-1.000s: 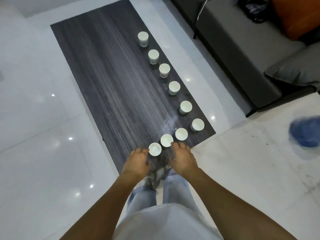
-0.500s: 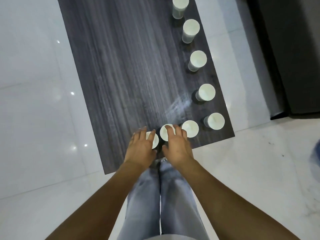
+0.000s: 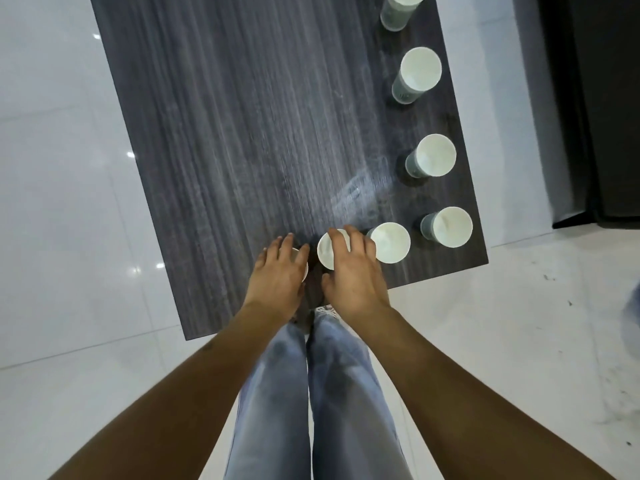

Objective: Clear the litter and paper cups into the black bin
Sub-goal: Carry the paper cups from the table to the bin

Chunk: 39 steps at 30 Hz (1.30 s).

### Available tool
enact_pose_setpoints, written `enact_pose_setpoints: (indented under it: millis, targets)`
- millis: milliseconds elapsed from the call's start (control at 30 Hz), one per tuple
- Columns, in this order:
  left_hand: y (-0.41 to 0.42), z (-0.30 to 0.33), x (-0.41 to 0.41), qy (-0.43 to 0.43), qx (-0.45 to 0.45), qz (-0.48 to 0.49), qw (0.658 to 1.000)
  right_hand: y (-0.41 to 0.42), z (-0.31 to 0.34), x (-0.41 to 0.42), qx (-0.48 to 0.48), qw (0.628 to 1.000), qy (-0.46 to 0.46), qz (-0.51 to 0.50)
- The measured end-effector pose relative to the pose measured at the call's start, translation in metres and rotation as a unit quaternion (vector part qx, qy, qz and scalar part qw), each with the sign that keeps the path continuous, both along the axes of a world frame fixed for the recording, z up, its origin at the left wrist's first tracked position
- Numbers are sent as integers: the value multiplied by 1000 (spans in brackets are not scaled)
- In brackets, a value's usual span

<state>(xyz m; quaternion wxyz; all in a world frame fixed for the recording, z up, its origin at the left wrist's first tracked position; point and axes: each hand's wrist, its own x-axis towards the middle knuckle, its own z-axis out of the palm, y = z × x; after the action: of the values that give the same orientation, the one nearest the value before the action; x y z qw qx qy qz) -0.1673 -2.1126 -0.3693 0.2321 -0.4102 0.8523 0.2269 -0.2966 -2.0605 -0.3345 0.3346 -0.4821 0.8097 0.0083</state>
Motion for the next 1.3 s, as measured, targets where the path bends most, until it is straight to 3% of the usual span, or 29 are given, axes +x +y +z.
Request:
enact_pose_setpoints:
  millis: [567, 867, 1133, 1300]
  targets:
    - [-17, 3, 61, 7, -14, 63, 998, -24, -21, 24, 64, 996, 48, 41]
    - [0, 78, 101, 25, -30, 134, 990, -30, 52, 67, 56, 993, -5, 104]
    - [66, 179, 159, 34, -57, 306, 950, -23, 150, 126, 31, 962, -30, 271]
    - [123, 220, 213, 44, -56, 451, 890, -10, 191, 186, 32, 922, -24, 385]
